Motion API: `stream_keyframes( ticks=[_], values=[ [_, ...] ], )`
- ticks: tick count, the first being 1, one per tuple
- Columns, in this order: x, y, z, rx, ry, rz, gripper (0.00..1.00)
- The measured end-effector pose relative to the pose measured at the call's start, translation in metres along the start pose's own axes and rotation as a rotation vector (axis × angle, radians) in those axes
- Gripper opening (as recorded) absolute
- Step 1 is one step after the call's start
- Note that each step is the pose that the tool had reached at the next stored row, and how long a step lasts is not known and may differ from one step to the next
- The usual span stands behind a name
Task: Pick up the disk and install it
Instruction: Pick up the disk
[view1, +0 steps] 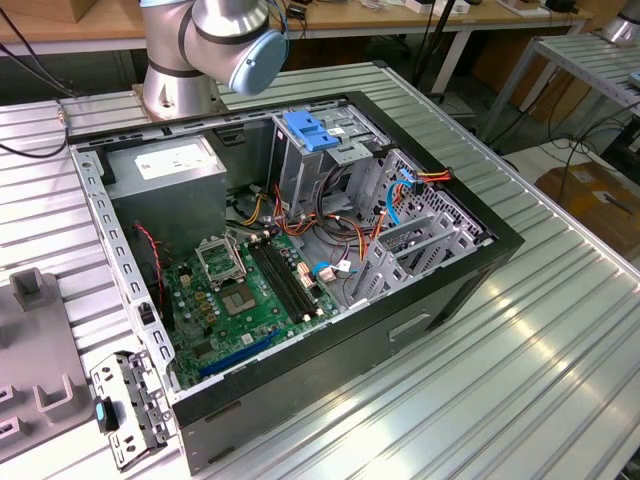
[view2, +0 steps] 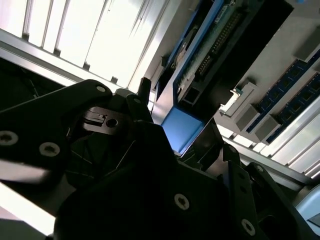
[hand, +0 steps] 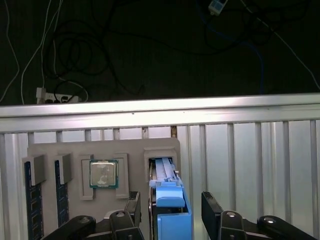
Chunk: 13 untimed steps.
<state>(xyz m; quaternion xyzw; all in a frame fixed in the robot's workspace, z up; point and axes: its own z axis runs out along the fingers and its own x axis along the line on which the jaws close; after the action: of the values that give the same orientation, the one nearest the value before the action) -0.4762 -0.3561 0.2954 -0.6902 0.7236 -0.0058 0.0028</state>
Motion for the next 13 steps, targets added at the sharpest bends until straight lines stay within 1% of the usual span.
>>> stream_keyframes(
  ticks=[8, 9, 10, 12, 13],
  values=[
    [-0.0001, 0.0001, 0.003, -0.0002, -0.0015, 0.0, 0.6],
    [-0.0001, 0.0001, 0.0031, -0.0002, -0.0015, 0.0, 0.58],
    [-0.0001, 0.0001, 0.0032, -0.0002, -0.0015, 0.0, 0.52],
    [-0.0001, 0.0001, 0.0034, -0.0002, -0.0015, 0.0, 0.52],
    [-0.0001, 0.0001, 0.0035, -0.0002, -0.0015, 0.0, 0.45]
  ],
)
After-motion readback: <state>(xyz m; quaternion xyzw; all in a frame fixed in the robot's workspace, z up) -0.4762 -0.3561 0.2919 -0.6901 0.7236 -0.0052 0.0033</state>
